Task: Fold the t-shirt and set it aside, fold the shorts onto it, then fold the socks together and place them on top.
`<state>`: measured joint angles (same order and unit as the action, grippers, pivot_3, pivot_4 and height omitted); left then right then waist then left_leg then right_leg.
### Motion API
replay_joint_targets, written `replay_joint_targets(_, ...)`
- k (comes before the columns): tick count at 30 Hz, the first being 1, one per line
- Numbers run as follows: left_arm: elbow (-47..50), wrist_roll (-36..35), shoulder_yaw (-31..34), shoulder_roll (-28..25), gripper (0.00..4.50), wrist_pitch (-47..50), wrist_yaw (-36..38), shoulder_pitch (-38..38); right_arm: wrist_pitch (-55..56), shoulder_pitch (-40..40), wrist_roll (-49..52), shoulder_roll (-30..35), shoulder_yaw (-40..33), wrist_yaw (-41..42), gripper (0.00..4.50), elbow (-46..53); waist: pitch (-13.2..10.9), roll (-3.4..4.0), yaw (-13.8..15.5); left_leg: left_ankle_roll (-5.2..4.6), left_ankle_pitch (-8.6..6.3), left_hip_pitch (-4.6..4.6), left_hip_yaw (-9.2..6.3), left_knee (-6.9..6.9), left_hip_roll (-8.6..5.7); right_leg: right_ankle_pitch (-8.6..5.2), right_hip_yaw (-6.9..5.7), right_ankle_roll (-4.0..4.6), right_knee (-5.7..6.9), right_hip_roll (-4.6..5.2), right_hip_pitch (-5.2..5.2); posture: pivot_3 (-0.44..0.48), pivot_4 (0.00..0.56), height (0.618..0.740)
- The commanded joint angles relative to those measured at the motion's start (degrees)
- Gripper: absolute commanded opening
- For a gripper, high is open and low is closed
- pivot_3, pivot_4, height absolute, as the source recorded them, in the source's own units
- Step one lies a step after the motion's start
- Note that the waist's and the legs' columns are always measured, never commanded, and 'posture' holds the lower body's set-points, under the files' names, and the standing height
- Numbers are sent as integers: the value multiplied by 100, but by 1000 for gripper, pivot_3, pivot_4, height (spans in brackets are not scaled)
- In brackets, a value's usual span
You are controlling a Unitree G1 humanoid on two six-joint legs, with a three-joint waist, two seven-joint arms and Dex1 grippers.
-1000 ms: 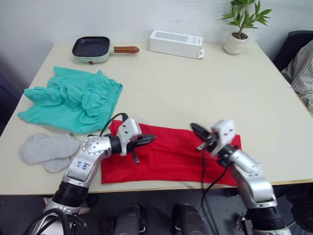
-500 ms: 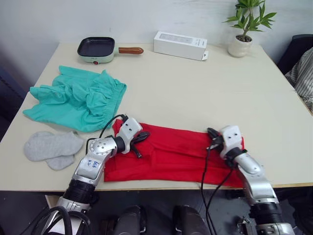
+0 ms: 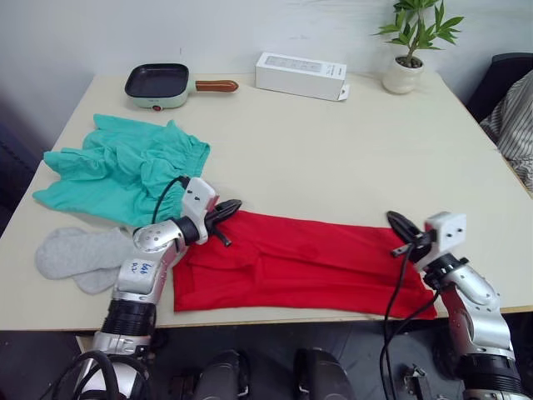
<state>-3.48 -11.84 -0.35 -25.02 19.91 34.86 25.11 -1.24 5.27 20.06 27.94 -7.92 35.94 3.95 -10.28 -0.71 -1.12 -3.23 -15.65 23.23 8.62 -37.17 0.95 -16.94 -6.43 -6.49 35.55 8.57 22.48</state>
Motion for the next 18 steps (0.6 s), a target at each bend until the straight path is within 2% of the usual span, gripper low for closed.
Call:
replay_joint_targets(1, -66, 237, -111, -245, 0, -70, 129, -17, -382, -166, -308, -238, 593, -220, 51, 702, 0, 0, -1, 2, -1, 0, 0, 1, 0, 0, -1, 0, -1, 0, 0, 0, 150, 740)
replay_joint_targets(5, -93, 337, -83, -305, 0, 192, -18, -141, -420, -497, -569, -411, 838, -380, 51, 829, 0, 0, 89, 27, -19, 7, 0, 0, -7, 0, -1, 0, -4, 6, 4, 0, 150, 740)
replay_joint_targets(10, -141, 362, -30, -405, 0, 248, 47, -246, -135, -764, -648, 68, 228, -233, 51, 122, 0, -1, 118, 21, -24, 8, 0, -7, -12, 3, 4, -5, -19, 12, -2, 0, 150, 740)
replay_joint_targets(15, 29, -108, 86, -387, 0, -139, 713, -243, 219, -775, 73, 644, -691, 633, 51, -670, -1, -1, 108, 26, -24, 6, 1, 2, -6, 2, 4, -2, -22, 6, 0, 0, 150, 740)
replay_joint_targets(18, 369, -697, 284, -464, 0, -307, 1428, -315, -238, -611, 922, 1233, -1182, 1813, 51, -955, -6, 8, 88, 28, -22, 6, 1, 5, -1, -1, -1, 4, -21, 2, 1, 0, 150, 740)
